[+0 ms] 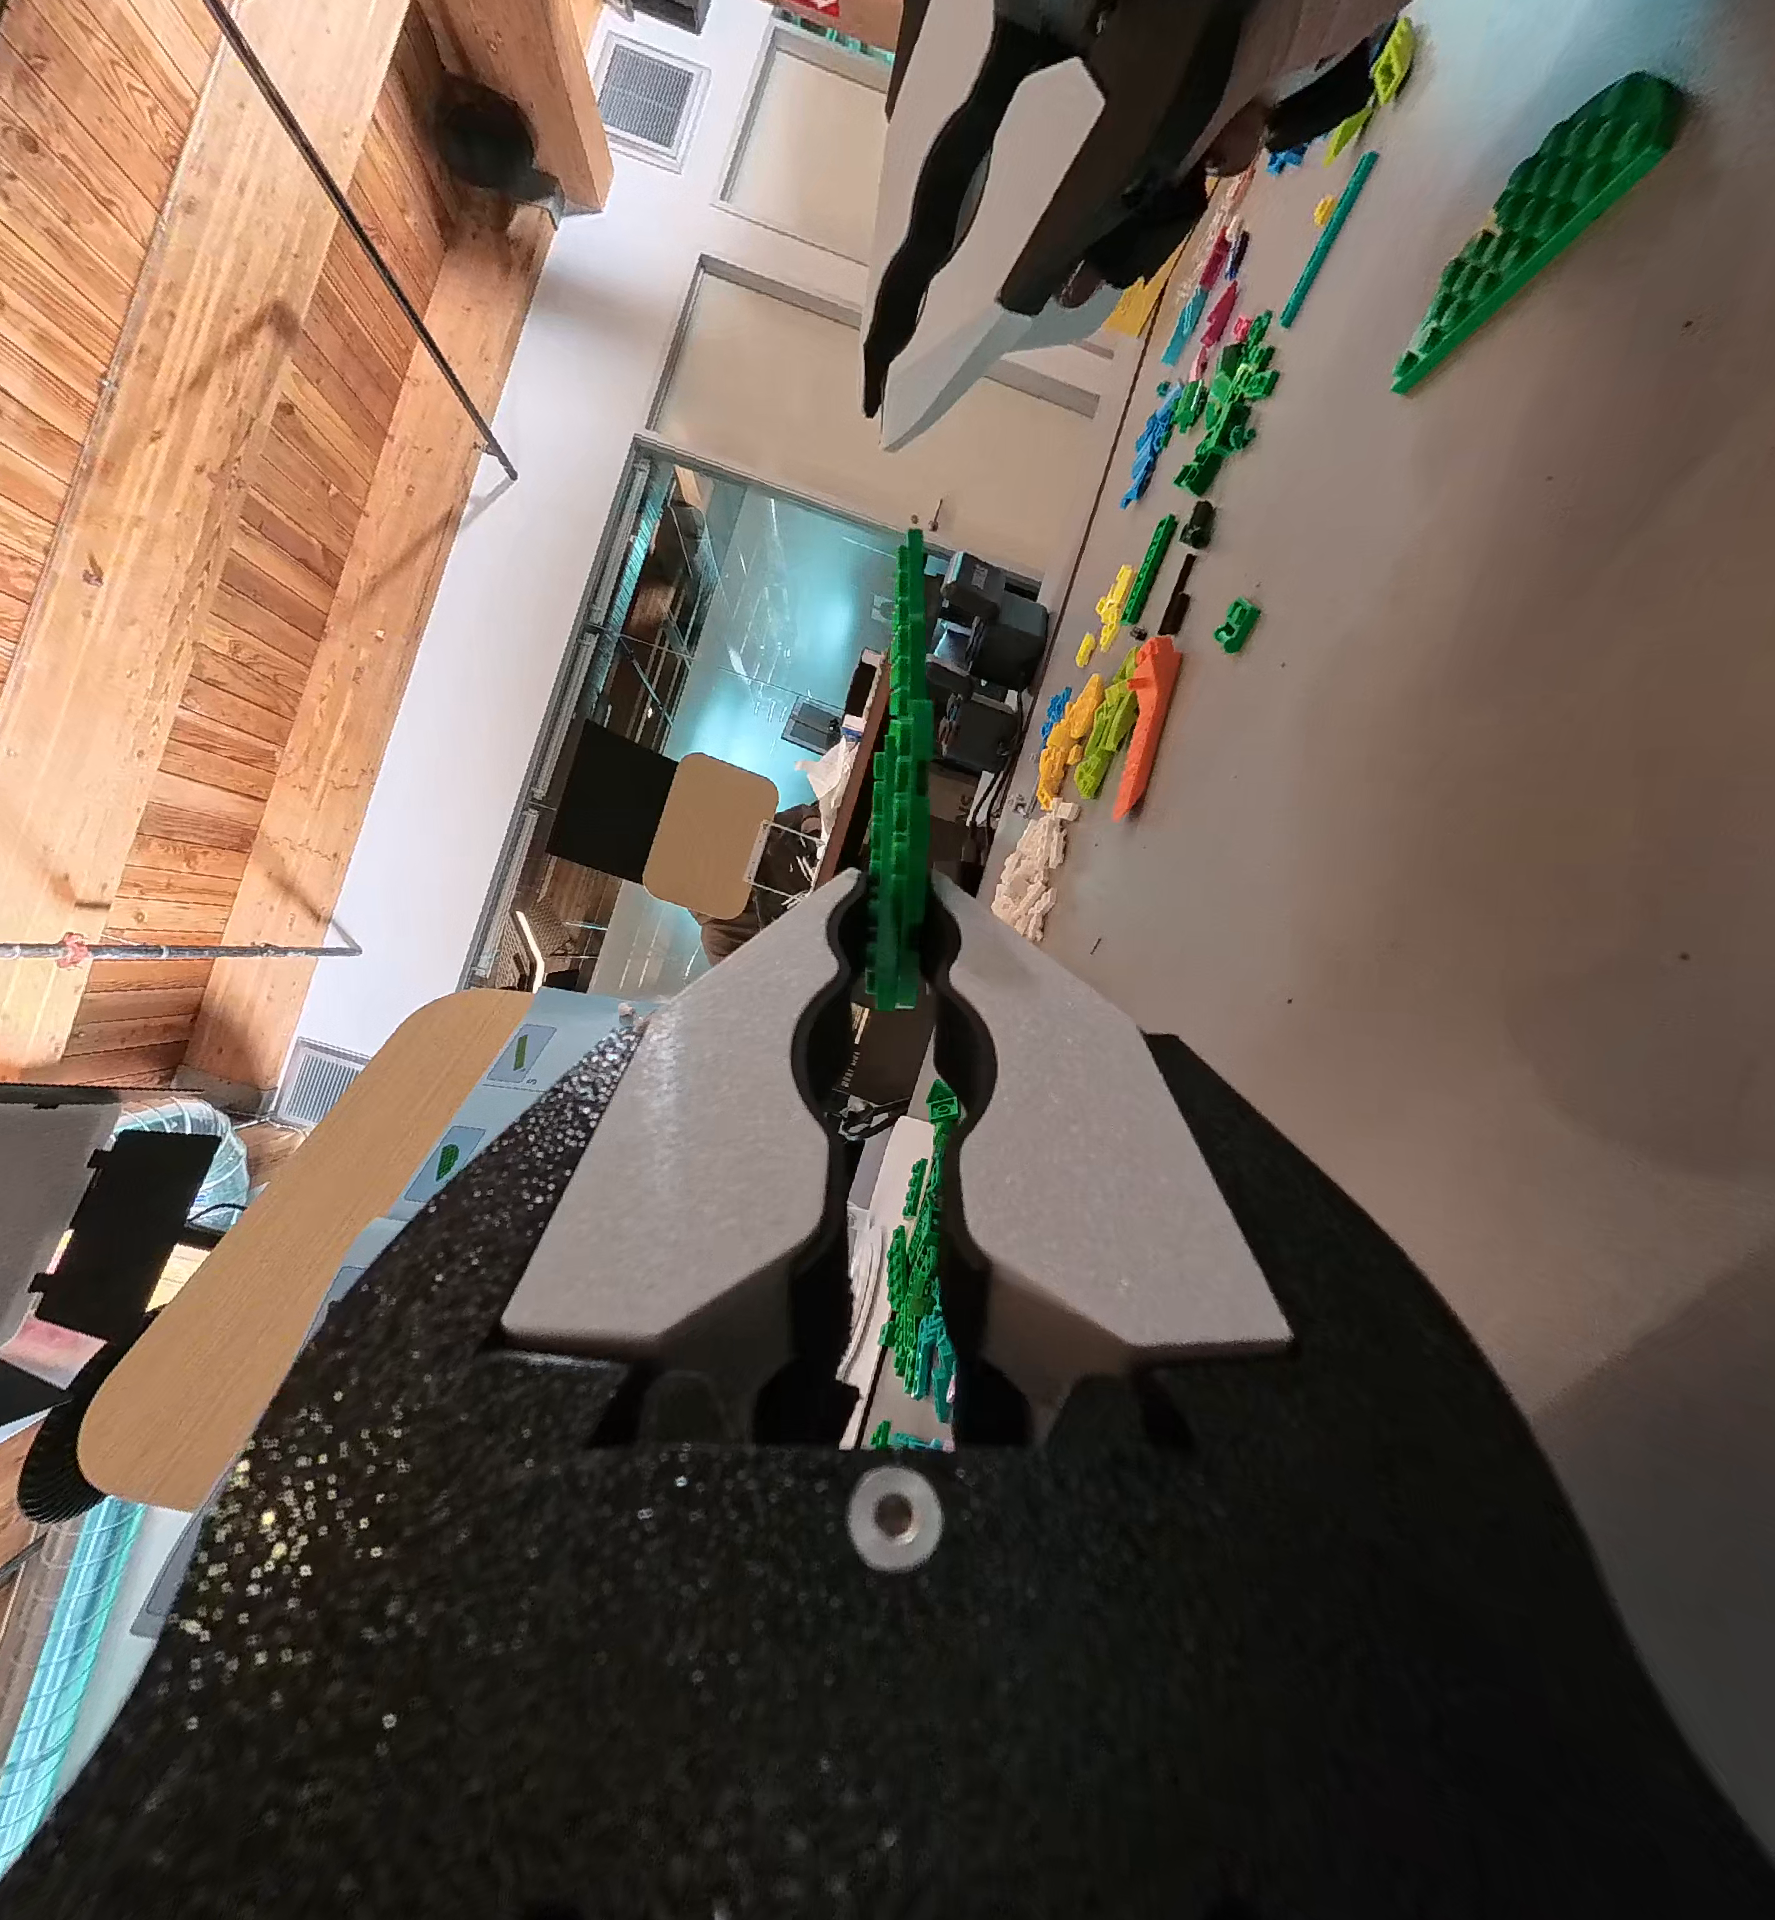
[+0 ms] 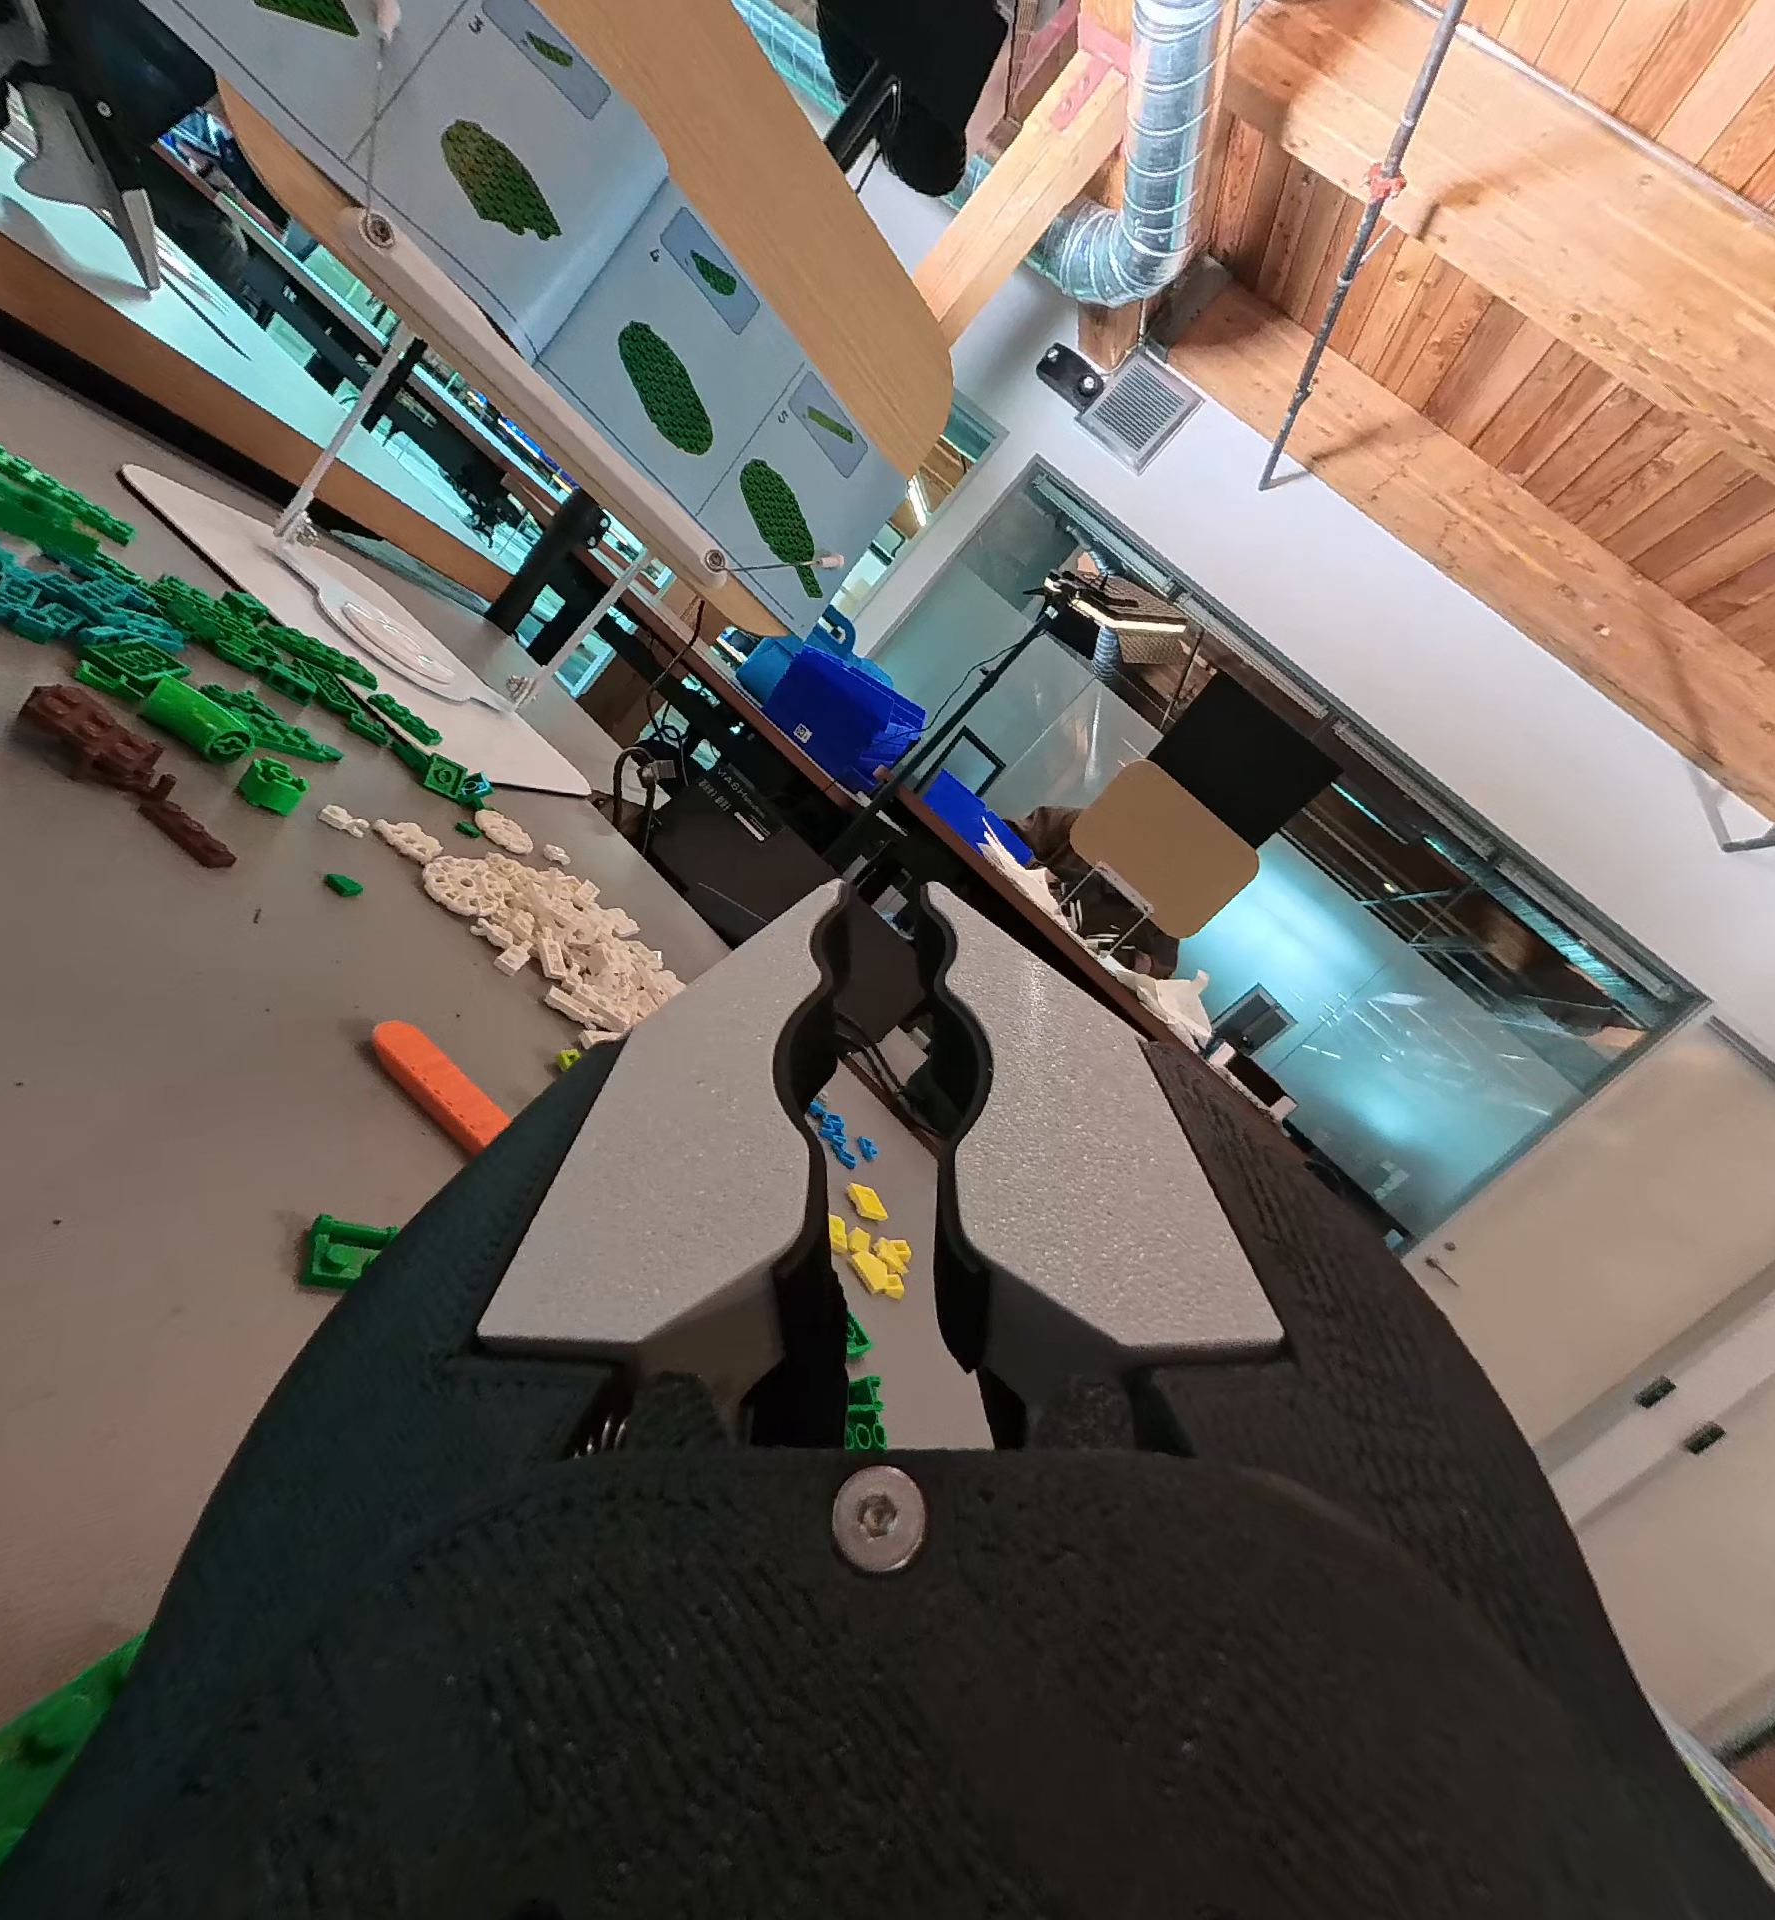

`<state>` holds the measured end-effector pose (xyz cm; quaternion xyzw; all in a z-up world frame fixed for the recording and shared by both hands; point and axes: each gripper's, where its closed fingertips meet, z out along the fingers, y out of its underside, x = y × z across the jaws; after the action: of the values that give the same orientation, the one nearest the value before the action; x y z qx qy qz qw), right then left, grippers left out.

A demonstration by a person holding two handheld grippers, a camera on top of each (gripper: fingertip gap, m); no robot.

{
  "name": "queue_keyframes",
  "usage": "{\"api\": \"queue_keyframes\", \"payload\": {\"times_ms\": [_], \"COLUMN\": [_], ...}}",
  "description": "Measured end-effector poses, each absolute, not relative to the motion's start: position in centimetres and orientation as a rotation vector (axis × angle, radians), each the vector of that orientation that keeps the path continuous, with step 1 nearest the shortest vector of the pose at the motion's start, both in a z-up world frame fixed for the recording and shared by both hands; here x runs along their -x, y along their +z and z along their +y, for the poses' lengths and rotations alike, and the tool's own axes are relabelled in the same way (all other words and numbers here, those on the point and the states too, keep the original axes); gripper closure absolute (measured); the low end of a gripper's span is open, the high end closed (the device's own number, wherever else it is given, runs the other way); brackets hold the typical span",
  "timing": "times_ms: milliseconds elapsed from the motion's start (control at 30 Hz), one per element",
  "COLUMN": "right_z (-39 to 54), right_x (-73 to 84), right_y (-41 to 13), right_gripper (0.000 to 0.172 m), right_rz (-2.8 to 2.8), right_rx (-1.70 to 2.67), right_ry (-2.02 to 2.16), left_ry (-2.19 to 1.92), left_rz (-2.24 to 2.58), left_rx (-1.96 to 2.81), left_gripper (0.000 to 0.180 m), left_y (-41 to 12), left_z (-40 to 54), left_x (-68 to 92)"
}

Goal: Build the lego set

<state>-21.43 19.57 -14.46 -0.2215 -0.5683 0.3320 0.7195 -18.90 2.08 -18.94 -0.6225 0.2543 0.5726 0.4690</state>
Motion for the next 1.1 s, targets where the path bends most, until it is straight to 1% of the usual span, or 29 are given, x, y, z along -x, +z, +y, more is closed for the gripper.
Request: {"api": "queue_keyframes", "payload": {"times_ms": [100,200,333,433,500,600,633,733,833,967,1100], "right_z": [18.7,16.1,9.8,5.3,3.1,1.1,0.7,0.0,-0.1,0.3,-0.1], "right_x": [21.5,22.2,27.0,31.9,35.9,41.2,42.5,46.0,48.5,49.8,50.4], "right_y": [-15.1,-15.5,-16.7,-16.7,-17.5,-20.0,-20.9,-23.1,-24.8,-26.6,-27.4], "right_gripper": [0.163,0.161,0.158,0.163,0.162,0.149,0.148,0.151,0.153,0.144,0.147], "right_rz": [-1.313,-1.436,-1.843,-2.125,-2.278,-2.529,-2.597,-2.690,-2.758,-2.852,-2.878], "right_rx": [0.462,0.424,0.257,0.144,0.029,-0.099,-0.151,-0.325,-0.388,-0.401,-0.400], "right_ry": [0.761,0.894,0.961,0.974,0.864,0.649,0.569,0.337,0.156,0.018,0.008], "left_ry": [1.402,1.403,1.406,1.339,1.309,1.294,1.296,1.275,1.266,1.265,1.245], "left_rz": [0.627,0.650,0.685,0.567,0.489,0.397,0.375,0.338,0.346,0.361,0.334], "left_rx": [1.532,1.549,1.557,1.588,1.575,1.568,1.575,1.572,1.565,1.568,1.563], "left_gripper": [0.175,0.175,0.175,0.175,0.175,0.175,0.175,0.175,0.175,0.175,0.175], "left_y": [-19.1,-19.5,-19.9,-19.5,-18.8,-18.1,-18.1,-17.9,-17.9,-18.0,-17.8], "left_z": [2.2,2.8,3.1,2.8,2.2,1.2,0.9,0.6,0.6,0.7,0.6], "left_x": [18.9,18.8,18.8,20.2,21.0,22.1,22.4,22.7,22.4,22.3,22.5]}}
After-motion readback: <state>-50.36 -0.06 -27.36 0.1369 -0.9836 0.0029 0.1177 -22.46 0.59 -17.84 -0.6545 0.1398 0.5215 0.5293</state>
